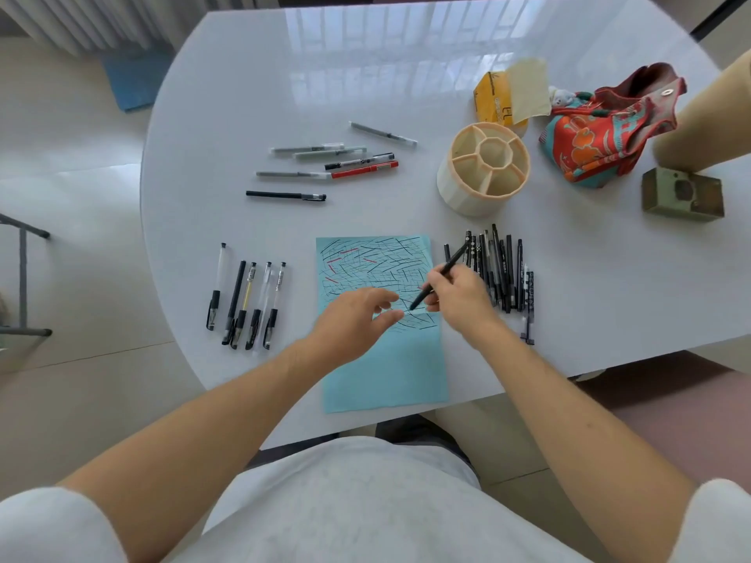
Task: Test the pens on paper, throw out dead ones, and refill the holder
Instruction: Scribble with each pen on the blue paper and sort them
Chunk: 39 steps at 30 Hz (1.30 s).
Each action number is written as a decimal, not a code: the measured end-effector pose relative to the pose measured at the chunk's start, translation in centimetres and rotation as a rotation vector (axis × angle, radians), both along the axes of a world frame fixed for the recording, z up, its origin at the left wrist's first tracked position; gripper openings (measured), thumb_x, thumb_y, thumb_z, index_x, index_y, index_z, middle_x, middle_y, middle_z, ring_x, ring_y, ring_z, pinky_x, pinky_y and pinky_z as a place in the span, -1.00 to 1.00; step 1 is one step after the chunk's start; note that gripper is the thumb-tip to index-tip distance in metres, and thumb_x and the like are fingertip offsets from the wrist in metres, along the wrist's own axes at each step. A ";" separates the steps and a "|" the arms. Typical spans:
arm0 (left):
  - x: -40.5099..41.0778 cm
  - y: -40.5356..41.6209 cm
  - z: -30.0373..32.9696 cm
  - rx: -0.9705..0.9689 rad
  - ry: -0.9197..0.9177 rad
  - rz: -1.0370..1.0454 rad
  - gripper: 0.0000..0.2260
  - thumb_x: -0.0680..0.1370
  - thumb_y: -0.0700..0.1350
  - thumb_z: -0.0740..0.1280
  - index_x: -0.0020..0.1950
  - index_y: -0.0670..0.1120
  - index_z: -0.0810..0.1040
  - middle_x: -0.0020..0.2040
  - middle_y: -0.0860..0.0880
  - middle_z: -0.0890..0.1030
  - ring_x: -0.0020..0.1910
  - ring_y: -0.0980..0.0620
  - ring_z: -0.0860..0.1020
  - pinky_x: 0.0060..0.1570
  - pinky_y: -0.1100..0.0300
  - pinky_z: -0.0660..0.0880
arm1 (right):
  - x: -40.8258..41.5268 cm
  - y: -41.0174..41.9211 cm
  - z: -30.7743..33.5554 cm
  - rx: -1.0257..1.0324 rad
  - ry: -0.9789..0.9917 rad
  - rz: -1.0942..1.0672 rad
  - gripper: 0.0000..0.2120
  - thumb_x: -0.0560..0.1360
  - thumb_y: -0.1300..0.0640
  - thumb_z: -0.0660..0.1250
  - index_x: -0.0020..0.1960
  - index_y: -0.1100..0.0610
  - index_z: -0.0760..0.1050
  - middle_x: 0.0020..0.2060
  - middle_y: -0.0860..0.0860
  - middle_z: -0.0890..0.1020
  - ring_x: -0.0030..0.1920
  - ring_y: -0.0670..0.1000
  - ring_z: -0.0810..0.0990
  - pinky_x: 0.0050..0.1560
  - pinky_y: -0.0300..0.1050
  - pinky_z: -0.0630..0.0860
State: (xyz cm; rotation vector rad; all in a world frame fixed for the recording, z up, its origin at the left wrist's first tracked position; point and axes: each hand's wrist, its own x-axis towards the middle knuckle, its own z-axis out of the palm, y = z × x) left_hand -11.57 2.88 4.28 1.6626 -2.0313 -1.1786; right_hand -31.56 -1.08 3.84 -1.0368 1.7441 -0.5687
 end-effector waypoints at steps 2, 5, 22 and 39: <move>1.2 0.0 -1.0 0.004 -0.054 0.028 -0.68 0.61 0.10 0.28 0.33 0.03 0.52 0.21 0.06 0.60 0.22 0.08 0.51 0.22 0.09 0.45 | -1.2 -1.8 -0.6 -0.007 0.209 0.057 -0.94 0.61 0.15 0.30 0.01 0.12 0.54 -0.05 0.18 0.69 -0.14 0.11 0.68 -0.05 0.10 0.68; 3.4 0.9 -2.6 0.002 -0.164 0.061 -0.70 0.60 0.01 0.31 0.33 0.02 0.51 0.32 0.04 0.52 0.38 0.01 0.38 0.32 0.04 0.39 | -2.4 -2.8 -1.4 -0.013 0.471 0.261 -0.82 0.57 0.10 0.35 0.13 0.16 0.54 -0.05 0.11 0.65 -0.02 0.17 0.63 0.00 0.07 0.60; 6.6 3.9 -4.2 -0.060 -0.384 -0.095 -0.62 0.56 0.00 0.30 0.39 0.07 0.49 0.55 -0.03 0.26 0.53 -0.05 0.14 0.50 -0.02 0.16 | 8.0 -9.1 -1.1 -0.361 0.583 0.684 -0.74 0.63 0.17 0.27 0.29 0.12 0.59 0.23 0.10 0.57 0.10 0.19 0.62 0.13 0.04 0.54; 7.7 3.2 -3.6 -0.052 -0.337 -0.147 -0.59 0.52 -0.14 0.27 0.37 0.05 0.52 0.51 -0.02 0.31 0.49 -0.07 0.20 0.45 0.00 0.23 | 16.5 -13.2 -2.5 -0.360 0.448 0.698 -0.82 0.47 0.15 0.33 0.04 0.16 0.59 -0.03 0.08 0.64 -0.02 0.12 0.59 0.03 -0.02 0.54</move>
